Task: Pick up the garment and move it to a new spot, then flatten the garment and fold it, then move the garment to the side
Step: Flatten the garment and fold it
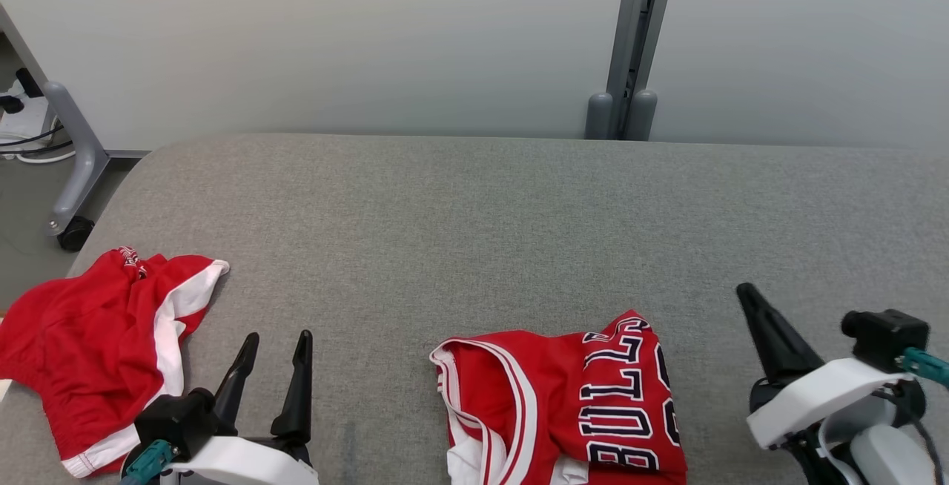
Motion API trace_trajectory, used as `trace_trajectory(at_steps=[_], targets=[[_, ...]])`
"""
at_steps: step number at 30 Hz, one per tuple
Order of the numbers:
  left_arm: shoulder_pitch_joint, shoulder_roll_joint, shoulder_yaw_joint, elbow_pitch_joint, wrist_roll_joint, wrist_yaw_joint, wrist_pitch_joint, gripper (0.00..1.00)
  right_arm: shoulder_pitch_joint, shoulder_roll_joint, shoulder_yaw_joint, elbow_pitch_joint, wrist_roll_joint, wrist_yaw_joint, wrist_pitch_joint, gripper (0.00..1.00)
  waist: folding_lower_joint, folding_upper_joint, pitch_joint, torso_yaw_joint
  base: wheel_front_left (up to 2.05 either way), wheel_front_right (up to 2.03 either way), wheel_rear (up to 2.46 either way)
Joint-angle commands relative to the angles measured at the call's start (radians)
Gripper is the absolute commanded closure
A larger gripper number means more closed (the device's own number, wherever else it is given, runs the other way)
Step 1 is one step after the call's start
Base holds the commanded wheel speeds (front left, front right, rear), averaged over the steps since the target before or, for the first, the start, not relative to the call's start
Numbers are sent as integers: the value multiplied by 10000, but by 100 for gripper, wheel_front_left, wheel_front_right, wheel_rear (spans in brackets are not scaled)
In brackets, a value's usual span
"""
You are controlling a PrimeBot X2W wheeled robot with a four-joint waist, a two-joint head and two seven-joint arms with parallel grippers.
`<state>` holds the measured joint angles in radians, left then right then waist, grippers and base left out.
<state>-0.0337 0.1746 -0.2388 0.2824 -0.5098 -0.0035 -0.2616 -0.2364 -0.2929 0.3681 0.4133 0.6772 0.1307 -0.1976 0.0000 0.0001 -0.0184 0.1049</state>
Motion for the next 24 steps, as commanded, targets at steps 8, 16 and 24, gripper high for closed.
trace_trajectory(at_steps=[8, 16, 24], targets=[[87, 20, 289, -311, 204, -15, -44, 0, 677, 65, -1218, -734, -479, 1, -439, 100, 0, -1, 5, -118, 0, 0, 0], [187, -65, 465, -513, 393, -37, -44, 0, 1033, 365, -1456, -1157, -721, 1, -419, 62, 0, -1, -30, -271, 0, 0, 0], [282, -122, 623, -666, 558, -51, -44, 0, 1207, 555, -1927, -1515, -1163, 1, -533, 0, 0, -1, -62, -357, 0, 0, 0]])
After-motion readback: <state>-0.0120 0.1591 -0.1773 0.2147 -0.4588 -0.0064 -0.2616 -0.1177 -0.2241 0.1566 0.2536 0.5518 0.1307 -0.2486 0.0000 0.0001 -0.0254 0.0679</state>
